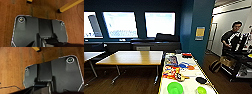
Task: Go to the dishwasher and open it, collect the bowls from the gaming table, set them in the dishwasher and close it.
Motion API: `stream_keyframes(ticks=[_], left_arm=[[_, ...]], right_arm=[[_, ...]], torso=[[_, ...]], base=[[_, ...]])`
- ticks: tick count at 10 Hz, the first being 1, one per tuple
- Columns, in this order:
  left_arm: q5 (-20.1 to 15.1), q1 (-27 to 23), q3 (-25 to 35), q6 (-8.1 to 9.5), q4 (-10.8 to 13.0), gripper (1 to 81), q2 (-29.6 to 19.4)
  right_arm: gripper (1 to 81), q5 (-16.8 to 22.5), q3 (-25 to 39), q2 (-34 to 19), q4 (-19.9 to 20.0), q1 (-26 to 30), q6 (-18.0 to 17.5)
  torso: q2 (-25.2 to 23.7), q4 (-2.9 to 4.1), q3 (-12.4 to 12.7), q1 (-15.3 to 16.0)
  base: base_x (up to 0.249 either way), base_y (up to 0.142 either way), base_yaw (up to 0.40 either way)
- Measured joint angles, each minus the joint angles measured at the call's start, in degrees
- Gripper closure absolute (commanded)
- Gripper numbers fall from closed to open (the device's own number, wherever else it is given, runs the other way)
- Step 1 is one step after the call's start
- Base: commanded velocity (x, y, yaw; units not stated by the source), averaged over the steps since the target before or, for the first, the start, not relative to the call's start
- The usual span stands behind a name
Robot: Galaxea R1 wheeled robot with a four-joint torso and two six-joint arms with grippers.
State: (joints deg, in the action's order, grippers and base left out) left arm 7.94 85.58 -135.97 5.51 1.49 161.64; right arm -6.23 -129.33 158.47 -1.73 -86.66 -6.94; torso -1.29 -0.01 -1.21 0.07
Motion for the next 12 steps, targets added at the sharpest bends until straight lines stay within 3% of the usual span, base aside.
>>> stream_keyframes(ticks=[3, 6, 8, 12], left_arm=[[1.16, -0.18, 9.46, 0.02, 0.0, 1.0, -9.95], [1.99, -0.18, 19.05, 0.07, -0.01, 1.0, -15.87], [3.0, -0.68, 25.64, 0.09, -0.01, 1.0, -22.03], [4.07, -3.25, 38.99, 0.18, -0.01, 1.0, -30.49]], right_arm=[[1.0, -0.27, 11.93, -9.02, 0.02, 0.2, -0.17], [1.0, -1.76, 23.1, -20.04, 0.17, 1.08, -0.41], [1.0, -1.9, 28.43, -24.37, 0.24, 1.35, -0.61], [1.0, -2.65, 40.67, -35.71, 0.66, 4.97, -1.88]], torso=[[0.0, 0.0, 0.0, 0.0], [0.0, 0.0, 0.0, 0.0], [-0.02, 0.0, -0.2, -0.02], [-0.02, 0.0, -5.2, -0.05]], base=[[0.0, 0.0, 0.0], [0.0, 0.0, 0.0], [0.0, 0.0, 0.0], [0.0, 0.0, 0.0]])
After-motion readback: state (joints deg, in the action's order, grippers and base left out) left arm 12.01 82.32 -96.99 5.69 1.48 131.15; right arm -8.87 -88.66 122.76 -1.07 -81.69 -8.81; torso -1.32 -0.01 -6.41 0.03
